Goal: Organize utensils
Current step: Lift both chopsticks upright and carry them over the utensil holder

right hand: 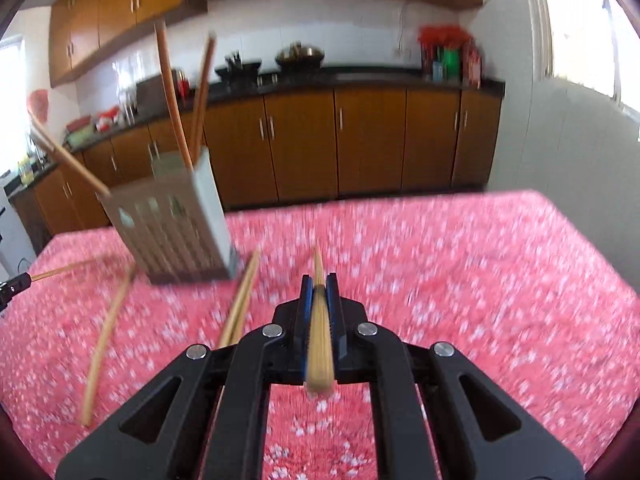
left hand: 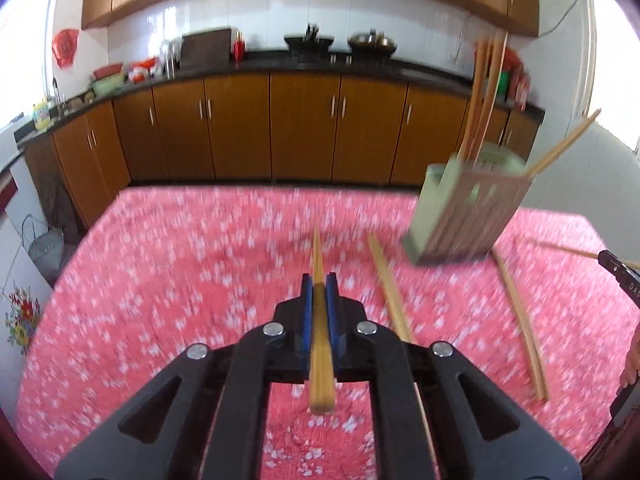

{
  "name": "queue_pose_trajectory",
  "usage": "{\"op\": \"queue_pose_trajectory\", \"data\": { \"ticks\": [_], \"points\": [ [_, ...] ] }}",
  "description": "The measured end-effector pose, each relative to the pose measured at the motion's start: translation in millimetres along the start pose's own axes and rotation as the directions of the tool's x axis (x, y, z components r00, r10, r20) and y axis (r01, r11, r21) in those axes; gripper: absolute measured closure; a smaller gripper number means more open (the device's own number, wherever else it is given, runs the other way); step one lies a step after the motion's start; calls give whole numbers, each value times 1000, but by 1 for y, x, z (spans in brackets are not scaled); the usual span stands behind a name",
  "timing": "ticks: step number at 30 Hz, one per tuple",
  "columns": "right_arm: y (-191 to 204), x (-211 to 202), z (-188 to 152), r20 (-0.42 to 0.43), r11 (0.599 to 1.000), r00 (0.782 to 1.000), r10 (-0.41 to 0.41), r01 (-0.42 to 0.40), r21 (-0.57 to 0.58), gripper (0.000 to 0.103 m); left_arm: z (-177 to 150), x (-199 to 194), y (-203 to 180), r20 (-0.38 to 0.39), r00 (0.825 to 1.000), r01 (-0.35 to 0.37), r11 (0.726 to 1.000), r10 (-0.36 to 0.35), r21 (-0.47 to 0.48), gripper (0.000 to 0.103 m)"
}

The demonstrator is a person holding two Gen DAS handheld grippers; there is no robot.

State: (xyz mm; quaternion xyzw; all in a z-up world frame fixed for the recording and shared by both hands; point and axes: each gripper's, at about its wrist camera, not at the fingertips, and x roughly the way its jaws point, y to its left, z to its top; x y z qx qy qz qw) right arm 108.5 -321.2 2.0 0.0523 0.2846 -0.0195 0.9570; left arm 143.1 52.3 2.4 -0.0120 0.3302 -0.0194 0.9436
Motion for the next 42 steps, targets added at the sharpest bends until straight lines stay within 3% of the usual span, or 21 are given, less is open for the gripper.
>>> {"op": "queue_pose_trajectory", "data": {
  "ticks": [6,14,21,26,30,32,38,42],
  "points": [
    [-1,-16,24,73,1000,997,15,-16,12,95,28,-22,-1,63,998,20,1000,-21,7,95],
    [9,-50,66,163,987,976,147,-155,39,95,58,-65,-19,131,982,135,990,-138,30,95],
    [32,-81,100,253,960,930,266,-279,15,95,88,-98,-45,220,950,215,976,-220,47,95],
    [53,-87,122,342,960,901,266,-278,-13,95,120,-105,-62,325,918,240,971,-229,5,95],
    [65,-76,131,372,967,896,243,-255,-16,95,143,-98,-73,387,900,227,974,-200,-24,95],
    [69,-61,134,364,971,903,229,-240,-17,95,149,-84,-80,382,901,233,972,-207,-24,95],
    [78,-20,126,274,974,936,222,-223,-26,95,142,-33,-93,292,933,223,975,-211,-7,95],
    [77,-20,123,269,973,936,228,-229,-26,92,136,-18,-89,259,941,231,973,-218,-21,94]
  ]
}}
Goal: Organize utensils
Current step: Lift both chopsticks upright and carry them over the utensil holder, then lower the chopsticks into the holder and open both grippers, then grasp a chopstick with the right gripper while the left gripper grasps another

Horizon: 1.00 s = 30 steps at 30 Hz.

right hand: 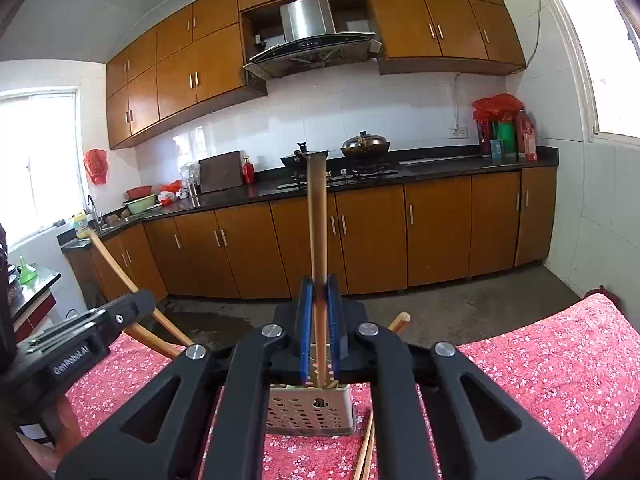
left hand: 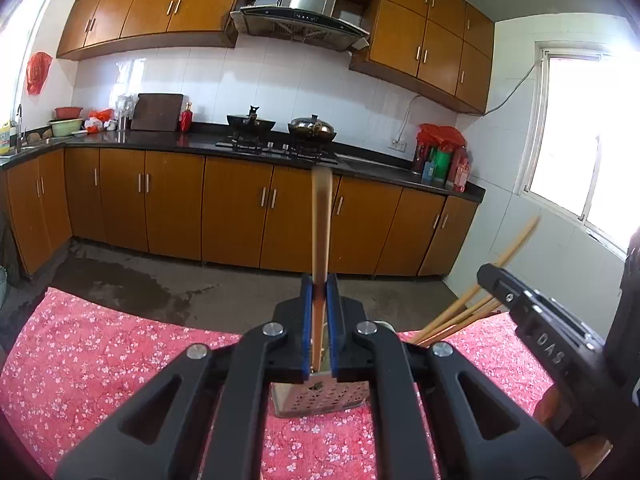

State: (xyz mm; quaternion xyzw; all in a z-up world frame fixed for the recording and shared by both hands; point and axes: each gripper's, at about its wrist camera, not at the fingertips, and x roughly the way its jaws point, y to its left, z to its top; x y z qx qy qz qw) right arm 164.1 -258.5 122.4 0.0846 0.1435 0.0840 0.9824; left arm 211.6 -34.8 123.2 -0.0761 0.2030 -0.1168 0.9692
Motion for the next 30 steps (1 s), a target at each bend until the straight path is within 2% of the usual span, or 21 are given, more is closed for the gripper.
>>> {"op": "queue_pose_trajectory", "data": {
  "ticks": [3,7,10,12,15,18,20,21,22,25,30],
  "points": [
    [-3,-7,4,17,1000,1000,-8,8,4,86,0,-3,1,10,1000,8,1000,-8,-1,90],
    [-14,-30,11,59,999,998,-27,25,29,85,3,-27,6,61,998,18,1000,-17,-16,86],
    [-29,-45,7,57,997,996,-63,60,56,85,3,-52,17,102,995,14,999,-10,-35,82],
    [-44,-48,-2,25,993,996,-89,86,79,85,-4,-70,27,113,993,-30,999,34,-40,79],
    [-68,-39,-35,-102,985,985,-137,146,92,85,-24,-79,46,70,993,-97,994,100,-41,76],
    [-84,-13,-85,-297,981,944,-142,175,84,85,-58,-63,73,-52,982,-183,983,182,-20,76],
    [-88,4,-128,-432,984,898,-87,146,104,85,-85,-48,87,-140,965,-222,975,220,-3,76],
    [-87,8,-143,-469,984,881,-62,133,119,85,-97,-43,92,-173,958,-231,973,228,1,76],
    [-84,10,-155,-494,984,869,-39,119,131,85,-113,-36,98,-220,949,-231,973,225,-2,76],
    [-66,14,-183,-544,988,839,18,70,140,86,-142,-26,103,-295,935,-215,976,199,-22,76],
    [-45,24,-197,-587,996,810,11,40,74,86,-180,-16,97,-380,917,-155,987,126,-48,76]
  ]
}}
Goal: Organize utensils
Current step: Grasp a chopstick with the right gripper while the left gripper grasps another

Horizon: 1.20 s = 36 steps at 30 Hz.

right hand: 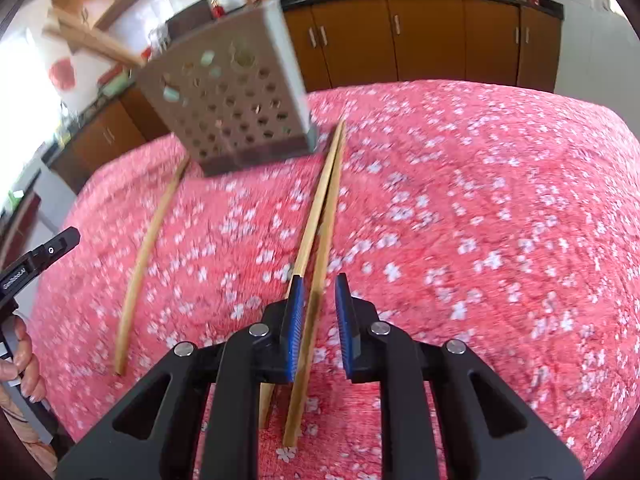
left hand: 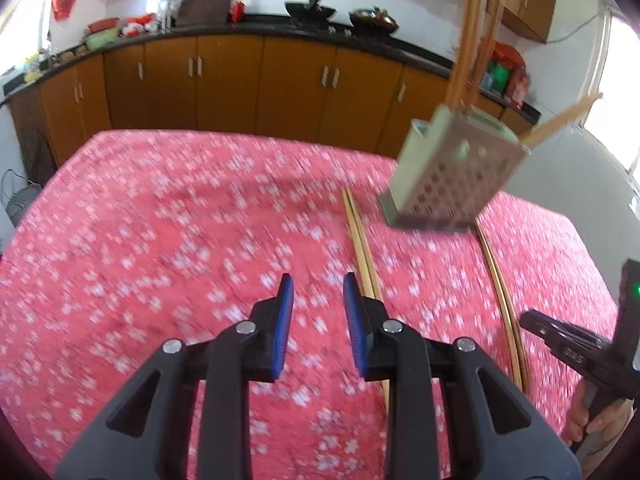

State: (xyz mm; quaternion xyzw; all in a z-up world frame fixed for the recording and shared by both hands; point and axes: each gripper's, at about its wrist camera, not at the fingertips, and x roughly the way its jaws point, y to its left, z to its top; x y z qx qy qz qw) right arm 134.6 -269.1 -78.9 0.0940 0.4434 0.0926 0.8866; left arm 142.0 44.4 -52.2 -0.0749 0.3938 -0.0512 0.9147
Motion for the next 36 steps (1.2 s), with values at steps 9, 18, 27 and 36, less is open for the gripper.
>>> {"op": "queue_pose_trajectory", "data": {
  "ticks": [9,18,27,36],
  "points": [
    [-21,8,9,18,989,989,-144,143,45,95,-22,18,-30,-96,992,90,996,-86,29,81],
    [-24,2,1,31,987,987,-158,157,38,95,-34,36,-45,-153,988,47,995,-33,88,87],
    [-6,4,-5,46,988,988,-150,151,-22,94,-31,47,-53,-133,989,-39,987,61,156,93],
    [-28,12,12,76,980,977,-199,197,35,95,-2,61,2,-84,990,-107,992,112,70,92]
  ]
}}
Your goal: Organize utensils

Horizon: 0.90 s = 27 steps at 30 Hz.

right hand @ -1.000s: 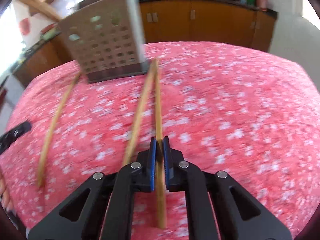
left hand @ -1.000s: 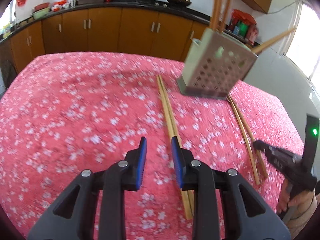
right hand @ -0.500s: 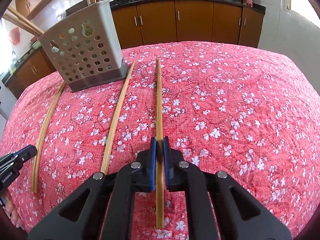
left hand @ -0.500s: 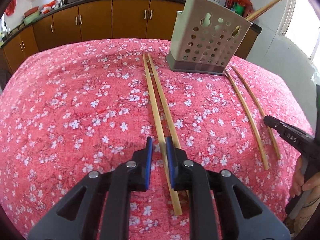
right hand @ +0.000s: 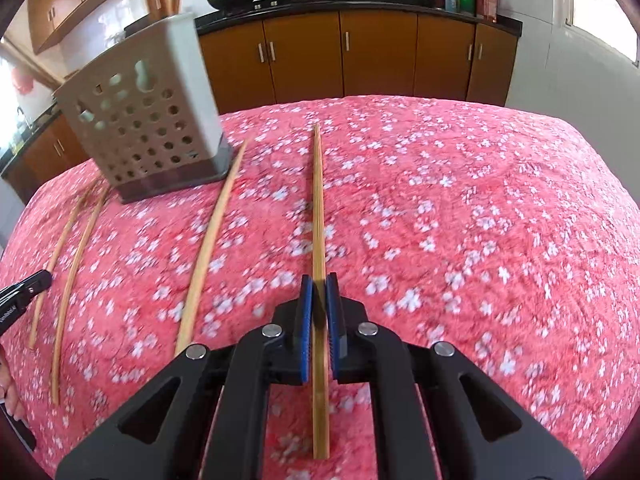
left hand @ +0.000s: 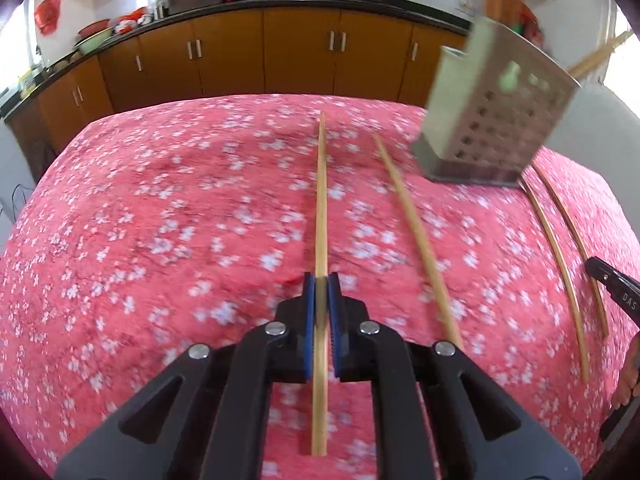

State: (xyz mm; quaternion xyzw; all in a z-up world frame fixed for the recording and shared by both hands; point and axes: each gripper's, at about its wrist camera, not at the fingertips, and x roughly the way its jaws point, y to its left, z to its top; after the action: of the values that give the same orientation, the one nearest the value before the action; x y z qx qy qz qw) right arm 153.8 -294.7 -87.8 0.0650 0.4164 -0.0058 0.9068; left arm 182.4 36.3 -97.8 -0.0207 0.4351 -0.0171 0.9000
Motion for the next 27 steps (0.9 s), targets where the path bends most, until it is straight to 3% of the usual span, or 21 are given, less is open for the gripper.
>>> {"op": "queue_pose_trajectory", "data": {
  "ticks": [3,27],
  "points": [
    [0,1,1,0,1000,1000,1,-1,2,95,0,1,8,4,1000,29,999,-29,-27,92],
    [-6,6,3,0,1000,1000,17,-17,18,95,-1,-5,13,4,999,46,998,-46,-44,92]
  ]
}}
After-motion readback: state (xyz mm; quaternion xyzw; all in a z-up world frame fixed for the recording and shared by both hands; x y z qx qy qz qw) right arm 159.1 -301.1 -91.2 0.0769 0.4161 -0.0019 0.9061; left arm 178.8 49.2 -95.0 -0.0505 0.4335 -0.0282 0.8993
